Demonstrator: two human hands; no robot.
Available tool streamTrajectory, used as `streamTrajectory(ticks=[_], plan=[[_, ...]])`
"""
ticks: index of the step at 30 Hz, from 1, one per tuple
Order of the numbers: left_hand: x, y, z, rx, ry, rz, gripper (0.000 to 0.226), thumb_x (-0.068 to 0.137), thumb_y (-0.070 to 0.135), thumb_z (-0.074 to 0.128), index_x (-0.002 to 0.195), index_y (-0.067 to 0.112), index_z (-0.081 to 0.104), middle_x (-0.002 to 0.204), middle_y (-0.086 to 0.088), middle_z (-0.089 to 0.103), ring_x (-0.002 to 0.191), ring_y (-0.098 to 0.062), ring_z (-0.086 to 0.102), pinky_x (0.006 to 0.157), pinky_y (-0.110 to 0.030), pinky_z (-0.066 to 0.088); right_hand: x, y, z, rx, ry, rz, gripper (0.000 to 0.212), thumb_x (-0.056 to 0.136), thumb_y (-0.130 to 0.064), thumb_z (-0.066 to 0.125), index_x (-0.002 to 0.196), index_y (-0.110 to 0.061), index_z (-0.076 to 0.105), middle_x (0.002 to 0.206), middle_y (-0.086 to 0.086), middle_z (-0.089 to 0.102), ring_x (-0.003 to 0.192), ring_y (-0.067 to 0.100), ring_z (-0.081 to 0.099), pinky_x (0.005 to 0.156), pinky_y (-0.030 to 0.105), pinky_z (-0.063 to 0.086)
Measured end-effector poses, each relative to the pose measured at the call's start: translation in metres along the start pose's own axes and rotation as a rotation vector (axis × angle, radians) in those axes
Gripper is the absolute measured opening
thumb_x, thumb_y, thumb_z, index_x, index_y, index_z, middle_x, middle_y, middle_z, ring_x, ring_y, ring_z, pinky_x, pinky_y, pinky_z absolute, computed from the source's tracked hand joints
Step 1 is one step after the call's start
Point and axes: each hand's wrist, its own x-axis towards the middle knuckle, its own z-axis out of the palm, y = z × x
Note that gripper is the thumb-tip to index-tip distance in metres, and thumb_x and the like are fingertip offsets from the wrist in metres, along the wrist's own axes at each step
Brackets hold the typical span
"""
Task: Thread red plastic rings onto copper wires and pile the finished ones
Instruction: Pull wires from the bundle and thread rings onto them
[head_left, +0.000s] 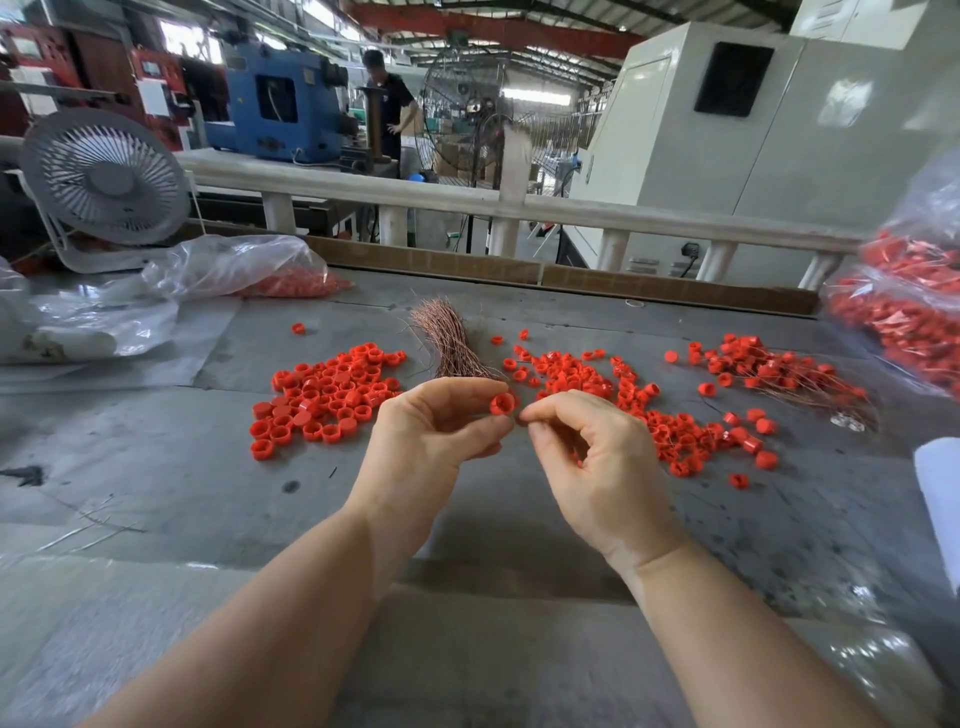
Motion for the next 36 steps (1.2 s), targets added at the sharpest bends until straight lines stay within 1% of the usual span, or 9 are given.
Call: streamTrajectory(ticks=[3, 8, 14, 18, 22, 24, 28, 33, 36], plan=[[0.000, 0.000, 0.000, -0.038, 0.004, -0.012, 0.028, 0.073, -0.011, 0.066, 0.080, 0.015, 0.071, 0.072, 0.001, 0.072, 0.068, -0.007, 0.066, 0.063, -0.018, 0.054, 0.000, -0.001, 0.000, -0.013, 0.015, 0.007, 0.013, 0.079, -0.007, 0.058, 0.079, -0.010, 0.070, 0.075, -0.004, 0.066, 0.069, 0.012, 0.060, 0.065, 0.021, 0.047], [0.000, 0.001, 0.000, -0.122, -0.001, -0.065, 0.028, 0.071, -0.011, 0.065, 0.079, 0.014, 0.071, 0.074, -0.003, 0.073, 0.071, -0.010, 0.068, 0.064, -0.019, 0.054, 0.000, -0.001, 0.000, -0.033, 0.035, 0.008, 0.012, 0.079, -0.007, 0.058, 0.078, -0.010, 0.070, 0.074, -0.002, 0.067, 0.068, 0.014, 0.061, 0.064, 0.023, 0.048], [-0.002, 0.002, 0.000, -0.046, -0.005, -0.064, 0.025, 0.072, -0.010, 0.066, 0.083, 0.012, 0.069, 0.073, 0.001, 0.072, 0.067, -0.008, 0.067, 0.062, -0.018, 0.054, -0.001, -0.001, -0.001, -0.035, 0.016, -0.024, 0.012, 0.079, -0.007, 0.058, 0.077, -0.010, 0.069, 0.073, -0.003, 0.066, 0.068, 0.012, 0.060, 0.065, 0.020, 0.047], [-0.002, 0.002, 0.001, -0.081, 0.006, -0.091, 0.025, 0.070, -0.010, 0.067, 0.082, 0.011, 0.070, 0.074, -0.001, 0.072, 0.070, -0.010, 0.067, 0.066, -0.018, 0.054, -0.001, -0.001, -0.001, -0.039, 0.022, -0.012, 0.012, 0.079, -0.006, 0.058, 0.078, -0.010, 0.069, 0.074, -0.003, 0.066, 0.070, 0.013, 0.061, 0.067, 0.020, 0.047], [-0.001, 0.006, 0.001, -0.250, -0.007, -0.201, 0.015, 0.061, 0.006, 0.067, 0.074, 0.009, 0.075, 0.073, -0.007, 0.072, 0.066, -0.012, 0.067, 0.065, -0.018, 0.055, 0.000, -0.001, -0.002, -0.057, 0.028, -0.014, 0.013, 0.079, -0.005, 0.057, 0.078, -0.009, 0.070, 0.075, -0.002, 0.066, 0.070, 0.014, 0.061, 0.067, 0.023, 0.049], [0.000, 0.007, 0.001, -0.315, 0.000, -0.246, 0.015, 0.065, 0.011, 0.063, 0.073, 0.007, 0.075, 0.072, -0.009, 0.071, 0.064, -0.012, 0.067, 0.063, -0.019, 0.056, 0.000, -0.002, -0.003, -0.061, 0.030, -0.018, 0.013, 0.079, -0.005, 0.057, 0.078, -0.008, 0.070, 0.074, -0.001, 0.066, 0.070, 0.015, 0.061, 0.066, 0.027, 0.050], [0.000, 0.008, 0.002, -0.348, 0.022, -0.272, 0.016, 0.077, 0.000, 0.056, 0.079, 0.004, 0.072, 0.074, -0.012, 0.071, 0.067, -0.014, 0.069, 0.063, -0.019, 0.056, 0.001, -0.003, -0.002, -0.060, 0.038, -0.021, 0.013, 0.080, -0.005, 0.057, 0.078, -0.008, 0.070, 0.072, -0.001, 0.065, 0.069, 0.016, 0.061, 0.065, 0.027, 0.050], [0.000, 0.010, 0.003, -0.379, 0.029, -0.293, 0.024, 0.079, -0.006, 0.053, 0.072, 0.005, 0.074, 0.073, -0.012, 0.072, 0.068, -0.015, 0.070, 0.061, -0.018, 0.055, 0.000, -0.002, -0.002, -0.058, 0.037, -0.015, 0.013, 0.080, -0.005, 0.057, 0.077, -0.008, 0.069, 0.071, -0.002, 0.063, 0.068, 0.013, 0.058, 0.064, 0.024, 0.047], [0.000, 0.010, 0.003, -0.406, 0.021, -0.312, 0.023, 0.078, -0.006, 0.053, 0.074, 0.004, 0.074, 0.076, -0.013, 0.072, 0.071, -0.016, 0.071, 0.062, -0.018, 0.055, 0.000, -0.001, -0.002, -0.067, 0.045, -0.012, 0.012, 0.080, -0.005, 0.058, 0.077, -0.008, 0.069, 0.070, -0.002, 0.062, 0.066, 0.012, 0.055, 0.063, 0.022, 0.044]])
